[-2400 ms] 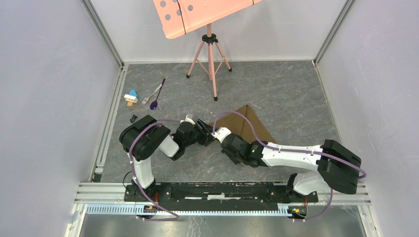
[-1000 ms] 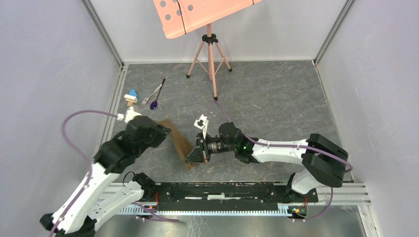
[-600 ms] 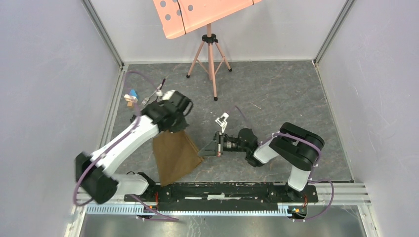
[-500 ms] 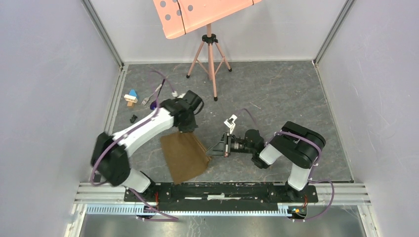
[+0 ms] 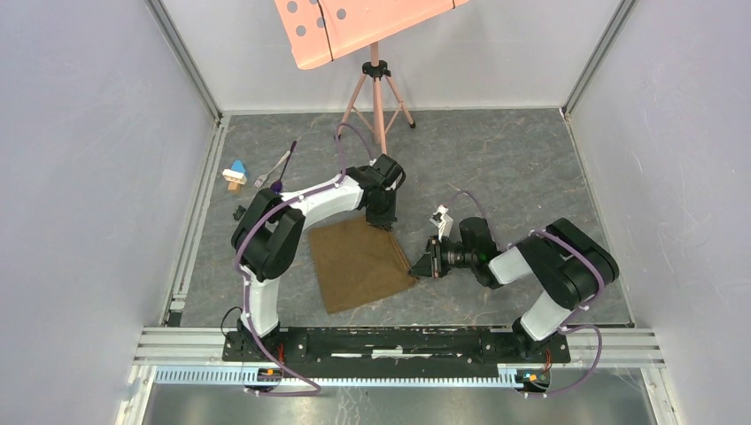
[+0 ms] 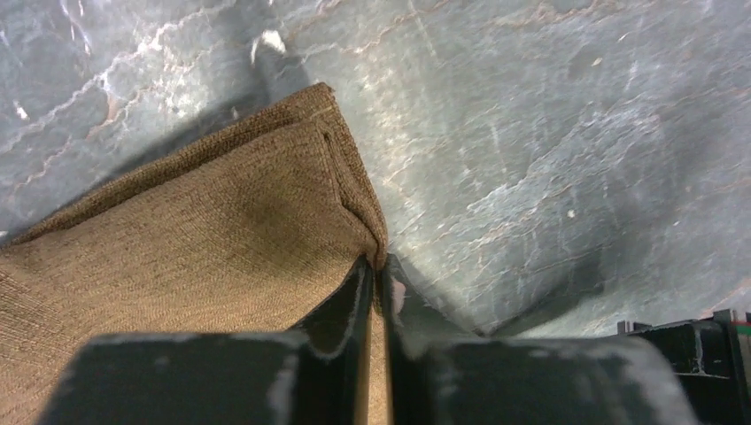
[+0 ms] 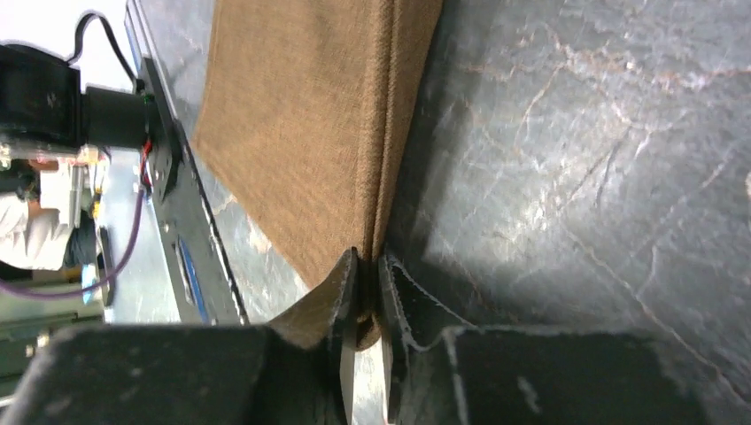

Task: Fold the napkin into a case and place the utensils inside
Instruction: Turn over the upper triangle folded napkin at the center of the board, then pick up the lower triangle-folded napkin from the center of the board.

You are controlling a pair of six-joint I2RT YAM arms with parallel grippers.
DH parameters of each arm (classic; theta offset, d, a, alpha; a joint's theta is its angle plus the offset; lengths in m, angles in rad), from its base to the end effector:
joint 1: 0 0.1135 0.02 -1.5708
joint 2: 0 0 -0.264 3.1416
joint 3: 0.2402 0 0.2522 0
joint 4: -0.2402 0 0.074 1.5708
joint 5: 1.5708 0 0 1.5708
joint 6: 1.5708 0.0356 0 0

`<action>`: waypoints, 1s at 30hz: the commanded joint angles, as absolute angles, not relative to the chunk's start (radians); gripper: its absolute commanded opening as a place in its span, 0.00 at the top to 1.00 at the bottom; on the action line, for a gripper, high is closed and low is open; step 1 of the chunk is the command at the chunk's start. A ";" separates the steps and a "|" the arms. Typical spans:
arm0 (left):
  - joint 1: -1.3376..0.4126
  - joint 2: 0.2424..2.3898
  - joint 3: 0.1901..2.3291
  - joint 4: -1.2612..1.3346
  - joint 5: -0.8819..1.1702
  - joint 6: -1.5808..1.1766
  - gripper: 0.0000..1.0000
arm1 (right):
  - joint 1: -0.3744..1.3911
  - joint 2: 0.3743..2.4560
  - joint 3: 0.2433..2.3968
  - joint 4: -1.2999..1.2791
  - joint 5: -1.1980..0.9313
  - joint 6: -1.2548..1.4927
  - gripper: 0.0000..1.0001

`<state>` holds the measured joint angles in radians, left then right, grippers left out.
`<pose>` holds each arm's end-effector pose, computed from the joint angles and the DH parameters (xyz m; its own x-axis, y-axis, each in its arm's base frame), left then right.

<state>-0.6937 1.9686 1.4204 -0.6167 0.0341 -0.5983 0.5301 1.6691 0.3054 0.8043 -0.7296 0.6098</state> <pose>0.3113 -0.2604 0.1798 -0.9495 0.0574 -0.3086 0.1387 0.9587 -0.2483 0.1952 0.1419 0.0955 -0.8703 -0.0152 -0.4922 -0.4463 0.4467 0.7754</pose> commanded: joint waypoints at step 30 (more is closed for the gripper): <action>-0.624 1.090 0.800 -0.468 0.104 -0.537 0.29 | 0.780 1.477 0.530 -0.047 -0.058 0.298 0.69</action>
<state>-0.6422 1.1347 0.8024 -0.4931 0.0895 -0.5076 0.7776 1.4456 0.5575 0.0719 -0.1886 0.2996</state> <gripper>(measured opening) 0.713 0.357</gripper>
